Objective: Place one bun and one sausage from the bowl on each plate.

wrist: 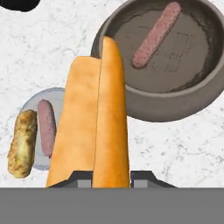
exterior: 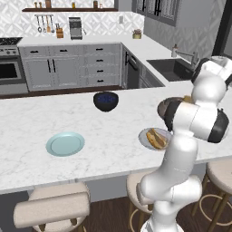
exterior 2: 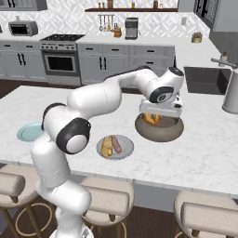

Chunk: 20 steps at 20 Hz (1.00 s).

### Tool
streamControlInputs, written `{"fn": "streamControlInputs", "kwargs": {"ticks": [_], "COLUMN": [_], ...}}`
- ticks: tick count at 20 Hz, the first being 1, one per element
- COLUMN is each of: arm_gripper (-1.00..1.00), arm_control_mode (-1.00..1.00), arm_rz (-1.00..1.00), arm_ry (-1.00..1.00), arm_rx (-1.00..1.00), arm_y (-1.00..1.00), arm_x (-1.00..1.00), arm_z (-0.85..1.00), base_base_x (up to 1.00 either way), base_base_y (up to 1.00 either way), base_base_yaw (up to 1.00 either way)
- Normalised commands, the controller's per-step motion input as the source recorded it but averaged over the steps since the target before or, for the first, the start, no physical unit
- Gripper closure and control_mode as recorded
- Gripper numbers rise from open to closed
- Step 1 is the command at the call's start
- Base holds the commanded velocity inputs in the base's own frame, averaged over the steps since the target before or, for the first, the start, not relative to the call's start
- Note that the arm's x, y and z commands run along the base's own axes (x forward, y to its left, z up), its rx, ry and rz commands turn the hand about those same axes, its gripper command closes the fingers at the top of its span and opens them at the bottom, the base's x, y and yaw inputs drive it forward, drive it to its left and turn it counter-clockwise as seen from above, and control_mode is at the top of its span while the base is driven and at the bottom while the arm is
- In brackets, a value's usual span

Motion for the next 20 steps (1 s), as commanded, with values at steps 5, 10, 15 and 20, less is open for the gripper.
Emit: {"fn": "streamControlInputs", "kwargs": {"ticks": [5,10,15,20], "arm_gripper": [1.0,1.0,1.0,1.0], "arm_control_mode": [-1.0,-1.0,-1.0,-1.0], "arm_rz": [0.18,0.19,0.18,0.14], "arm_ry": [0.0,0.02,0.09,0.14], "arm_rx": [0.0,0.0,0.0,-0.04], "arm_y": [0.92,0.96,1.0,1.0], "arm_x": [-0.6,-0.5,-0.23,-0.1], "arm_z": [0.04,0.0,0.0,-0.05], "base_base_x": [0.0,0.0,0.0,0.0], "base_base_y": [0.0,0.0,0.0,0.0], "base_base_yaw": [0.0,0.0,0.0,0.0]}}
